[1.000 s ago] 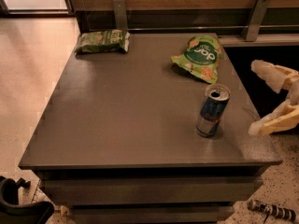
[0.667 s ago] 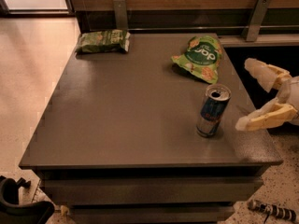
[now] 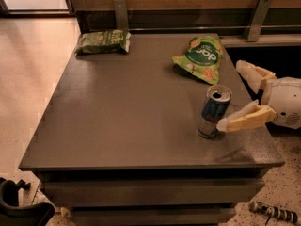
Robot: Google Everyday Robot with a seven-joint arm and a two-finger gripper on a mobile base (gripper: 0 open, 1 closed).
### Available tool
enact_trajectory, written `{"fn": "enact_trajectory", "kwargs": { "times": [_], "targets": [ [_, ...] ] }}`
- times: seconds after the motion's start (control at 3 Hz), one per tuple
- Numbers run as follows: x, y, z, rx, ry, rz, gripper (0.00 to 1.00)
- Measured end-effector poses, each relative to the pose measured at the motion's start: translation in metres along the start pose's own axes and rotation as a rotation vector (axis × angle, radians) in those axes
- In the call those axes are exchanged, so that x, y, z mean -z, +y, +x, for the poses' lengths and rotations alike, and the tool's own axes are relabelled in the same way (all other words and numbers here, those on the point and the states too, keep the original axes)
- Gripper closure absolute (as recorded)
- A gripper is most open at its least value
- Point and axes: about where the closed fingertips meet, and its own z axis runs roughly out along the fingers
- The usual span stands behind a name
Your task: Move redbull can near green jalapeno chip bag
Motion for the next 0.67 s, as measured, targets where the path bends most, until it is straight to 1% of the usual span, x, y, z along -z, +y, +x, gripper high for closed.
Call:
{"fn": "enact_trajectory", "kwargs": {
  "times": [0.33,0.67],
  "targets": [
    [-0.009,0.005,0.013,0.021,0.041,0.004,0.00],
    [-0.014,0.017,0.028,0.023,0.061,-0.001,0.00]
  ]
}}
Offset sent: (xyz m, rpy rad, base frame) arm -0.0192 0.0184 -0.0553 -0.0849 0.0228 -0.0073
